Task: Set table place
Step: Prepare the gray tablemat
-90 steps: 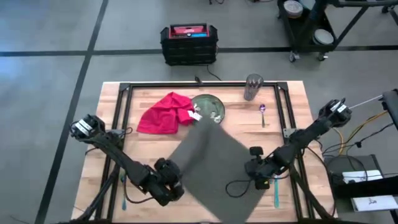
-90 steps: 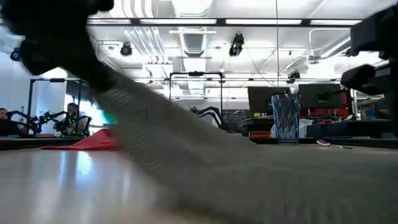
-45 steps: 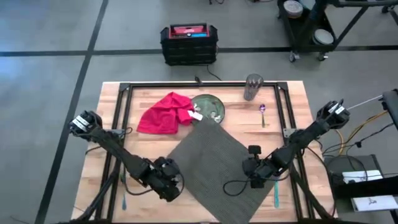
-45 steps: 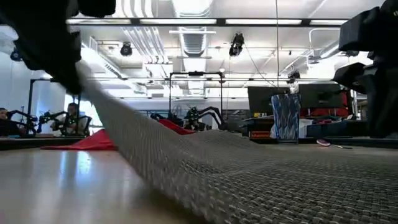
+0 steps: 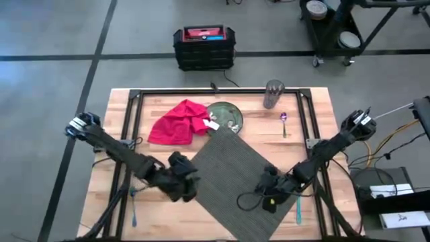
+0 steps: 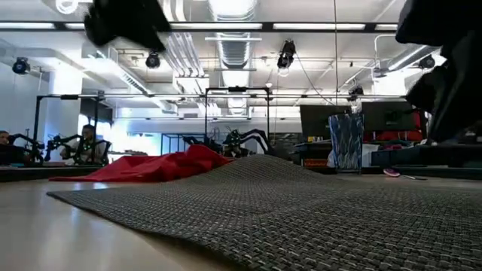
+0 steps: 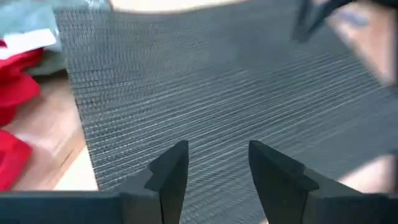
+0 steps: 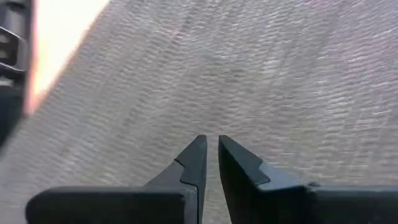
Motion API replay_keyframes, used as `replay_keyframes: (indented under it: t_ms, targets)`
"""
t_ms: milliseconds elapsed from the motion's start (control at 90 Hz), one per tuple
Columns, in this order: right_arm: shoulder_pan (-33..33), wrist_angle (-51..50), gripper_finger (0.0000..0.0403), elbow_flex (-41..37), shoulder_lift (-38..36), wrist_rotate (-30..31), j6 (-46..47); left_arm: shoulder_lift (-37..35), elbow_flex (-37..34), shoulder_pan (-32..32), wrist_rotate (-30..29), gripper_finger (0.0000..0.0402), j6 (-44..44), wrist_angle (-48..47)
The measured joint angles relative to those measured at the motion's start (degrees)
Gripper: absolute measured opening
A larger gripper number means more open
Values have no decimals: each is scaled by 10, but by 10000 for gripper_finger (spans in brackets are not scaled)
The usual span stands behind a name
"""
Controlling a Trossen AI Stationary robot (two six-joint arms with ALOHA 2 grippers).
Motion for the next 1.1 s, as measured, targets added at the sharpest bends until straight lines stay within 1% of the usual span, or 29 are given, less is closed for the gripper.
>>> replay_keyframes:
  t_ms: [78, 122, 233, 322, 356, 411, 478, 600, 678, 744, 856, 911, 978, 1100]
  targets:
    - [9, 26, 23, 1, 21, -62, 53, 45, -21, 24, 14, 132, 23, 48]
    - [16, 24, 24, 1, 31, -86, 76, 72, -29, 35, 29, 124, 33, 63]
    - [37, 13, 23, 2, 63, -97, 110, 129, -33, 52, 58, 107, 44, 61]
    - [38, -1, 19, 5, 83, -97, 124, 159, -32, 56, 115, 94, 45, 38]
    - [37, -8, 18, 5, 87, -97, 123, 166, -31, 56, 130, 89, 41, 34]
    - [35, -16, 14, 6, 89, -94, 110, 167, -29, 49, 172, 80, 13, 21]
    - [28, -26, 10, 5, 87, -92, 80, 167, -28, 29, 196, 71, -28, 10]
    - [7, -45, 2, 4, 69, -89, 4, 157, -30, -24, 218, 60, -120, 10]
    - [-12, -66, 1, 2, 56, -85, -45, 152, -31, -58, 223, 56, -181, 18]
    - [-30, -72, 2, 1, 51, -69, -82, 152, -31, -86, 226, 51, -228, 25]
    - [-61, -74, 2, 0, 48, -49, -138, 152, -32, -124, 218, 45, -284, 24]
    - [-75, -71, 3, 0, 47, -52, -159, 147, -32, -134, 203, 42, -295, 23]
    - [-84, -86, 2, 4, 38, -53, -175, 132, -30, -134, 199, 39, -294, 13]
    - [-85, -121, 2, 31, -3, -55, -191, 84, -13, -129, 155, 37, -259, 3]
